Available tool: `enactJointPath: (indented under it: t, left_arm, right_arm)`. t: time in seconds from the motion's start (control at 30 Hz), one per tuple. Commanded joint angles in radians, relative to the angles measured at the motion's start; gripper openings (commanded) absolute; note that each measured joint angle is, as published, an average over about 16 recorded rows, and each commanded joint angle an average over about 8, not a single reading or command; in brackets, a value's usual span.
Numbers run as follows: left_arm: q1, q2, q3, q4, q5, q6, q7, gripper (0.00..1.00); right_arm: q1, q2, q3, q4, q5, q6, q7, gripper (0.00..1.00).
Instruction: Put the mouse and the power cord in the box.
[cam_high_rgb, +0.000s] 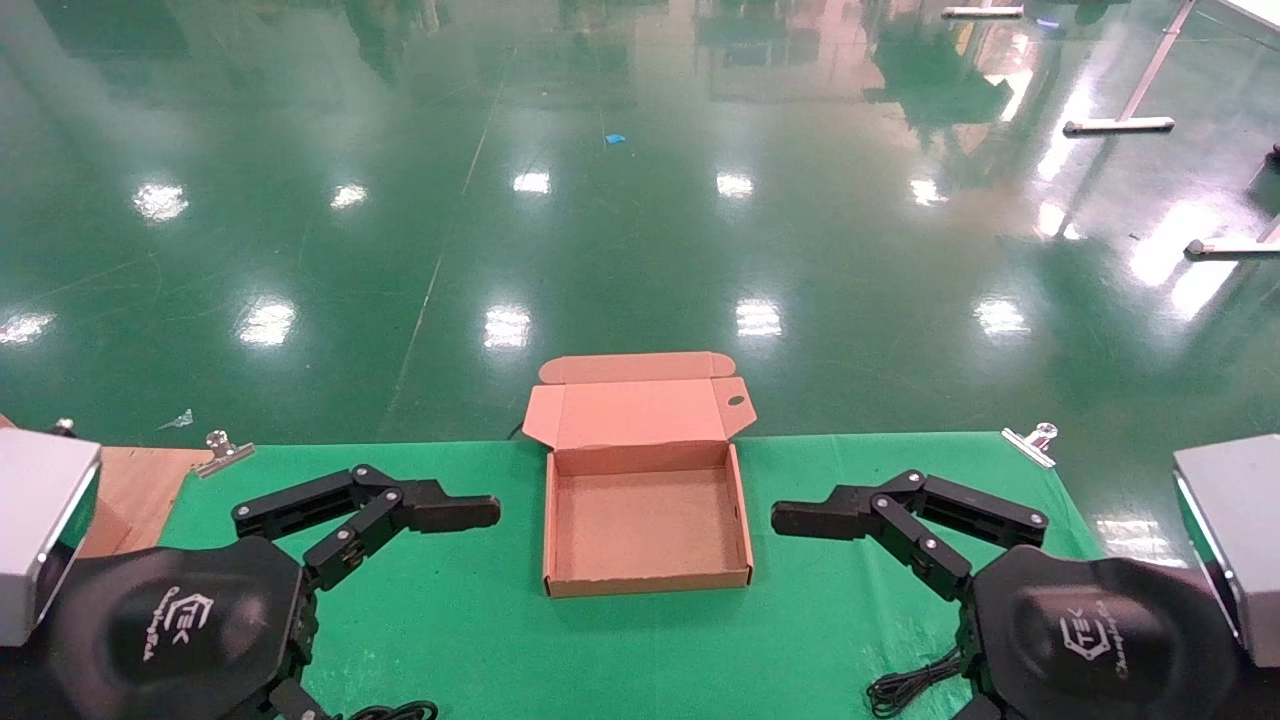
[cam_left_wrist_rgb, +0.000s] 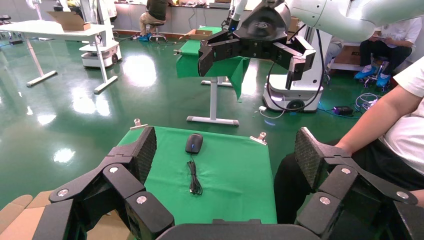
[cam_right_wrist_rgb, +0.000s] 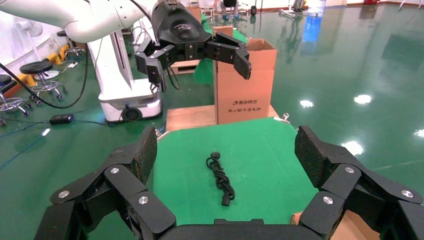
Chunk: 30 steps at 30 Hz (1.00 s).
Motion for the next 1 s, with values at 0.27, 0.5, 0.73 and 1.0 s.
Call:
enactJointPath:
  t: [0.27,0.5,0.73,1.0]
  left_arm:
    - [0.0,0.0,0.0,0.0,0.0,0.0,0.0,1.0]
    - [0.0,0.0,0.0,0.0,0.0,0.0,0.0,1.0]
    - [0.0,0.0,0.0,0.0,0.0,0.0,0.0,1.0]
    - [-0.01,0.002,0.013,0.003,0.029,-0.001,0.001,1.0]
  right_arm:
    - [0.0,0.0,0.0,0.0,0.0,0.0,0.0,1.0]
    - [0.0,0.0,0.0,0.0,0.0,0.0,0.0,1.0]
    - [0.0,0.0,0.0,0.0,0.0,0.0,0.0,1.0]
    - [0.015,0.005,-0.004,-0.002,-0.026,0.001,-0.006,1.0]
